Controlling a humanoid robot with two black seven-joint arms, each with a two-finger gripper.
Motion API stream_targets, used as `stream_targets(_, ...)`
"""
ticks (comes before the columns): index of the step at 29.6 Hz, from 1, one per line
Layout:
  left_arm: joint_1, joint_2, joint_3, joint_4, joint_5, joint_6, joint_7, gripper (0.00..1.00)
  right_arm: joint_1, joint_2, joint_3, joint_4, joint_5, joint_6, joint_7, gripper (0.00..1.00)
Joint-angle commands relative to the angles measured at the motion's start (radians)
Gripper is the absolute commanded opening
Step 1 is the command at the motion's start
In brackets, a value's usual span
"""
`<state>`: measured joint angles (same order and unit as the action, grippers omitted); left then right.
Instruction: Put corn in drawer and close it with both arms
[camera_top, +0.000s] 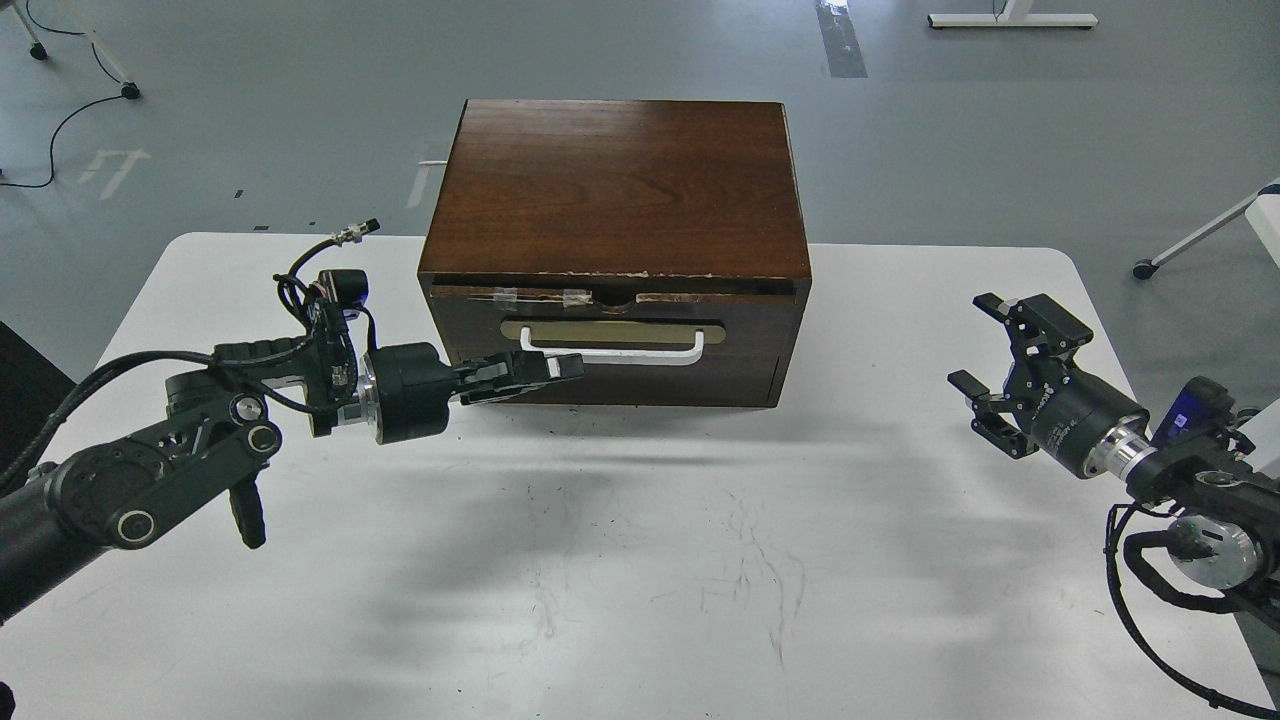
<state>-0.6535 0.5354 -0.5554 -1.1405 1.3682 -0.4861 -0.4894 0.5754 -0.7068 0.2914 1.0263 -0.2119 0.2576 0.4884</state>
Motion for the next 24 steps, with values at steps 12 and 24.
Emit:
stream_targets(12,-0.029,-0.002,0.012,0.025,-0.040,-0.003,0.001,0.00,-0.003,0.000,0.000,0.000,0.000,0.000,0.000,0.99)
stream_targets(24,0.005,0.202,0.003,-0.148,-0.542,-0.003,0.001,1.00,-0.002,0.019,0.096,-0.006,0.000,0.000,0.000,1.00)
